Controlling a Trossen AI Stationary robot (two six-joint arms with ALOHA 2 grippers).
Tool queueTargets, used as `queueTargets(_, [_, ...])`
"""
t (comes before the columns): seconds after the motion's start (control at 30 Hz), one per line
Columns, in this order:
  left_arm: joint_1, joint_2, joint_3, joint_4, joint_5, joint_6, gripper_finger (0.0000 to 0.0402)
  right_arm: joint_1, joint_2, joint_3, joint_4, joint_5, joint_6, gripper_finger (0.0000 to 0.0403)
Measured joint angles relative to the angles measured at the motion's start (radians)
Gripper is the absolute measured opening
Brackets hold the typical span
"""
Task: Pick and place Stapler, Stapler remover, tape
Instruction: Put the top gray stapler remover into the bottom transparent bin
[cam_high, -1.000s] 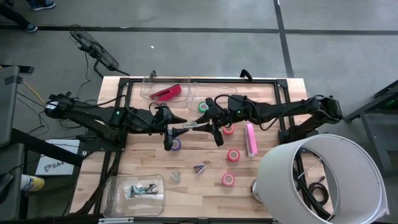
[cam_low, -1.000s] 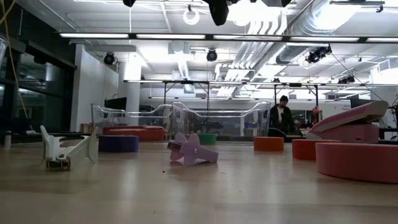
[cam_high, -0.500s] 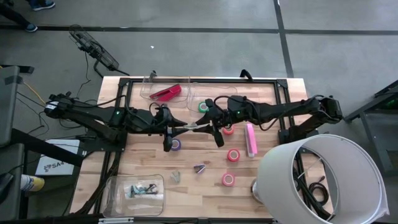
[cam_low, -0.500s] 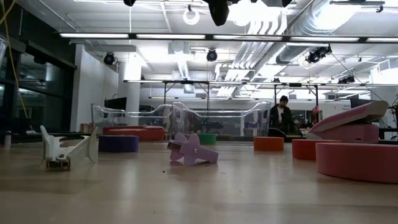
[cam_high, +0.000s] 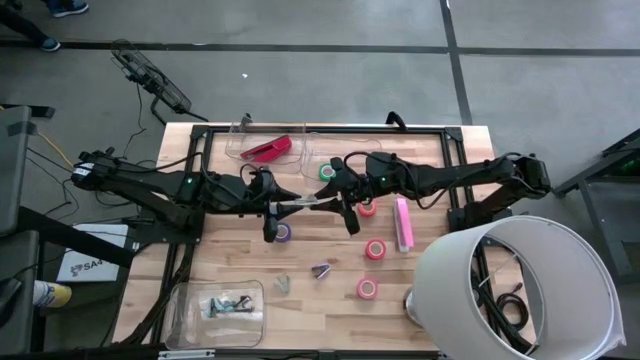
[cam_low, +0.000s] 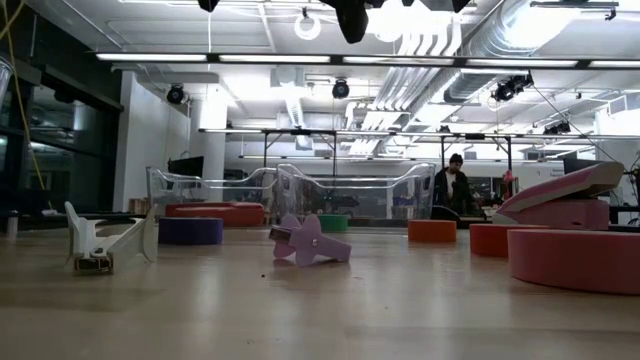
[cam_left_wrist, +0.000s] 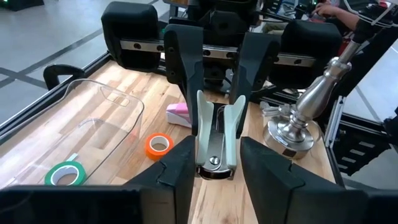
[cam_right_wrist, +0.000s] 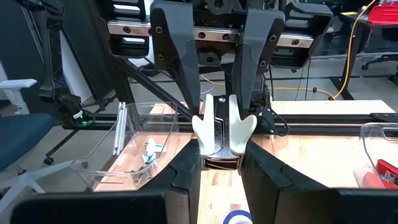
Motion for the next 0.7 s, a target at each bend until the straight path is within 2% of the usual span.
queueTargets(0.37, [0.0, 0.0, 0.0, 0.0, 0.024, 0.007, 0.0181, -0.001, 0.0, 0.0, 0.0, 0.003, -0.004, 0.0078])
queueTargets(0.7, [0.0, 0.004, 0.0, -0.016, 0.017, 0.007, 0.0184, -0.001, 0.0, 0.0, 0.008, 0.005, -0.004, 0.0078])
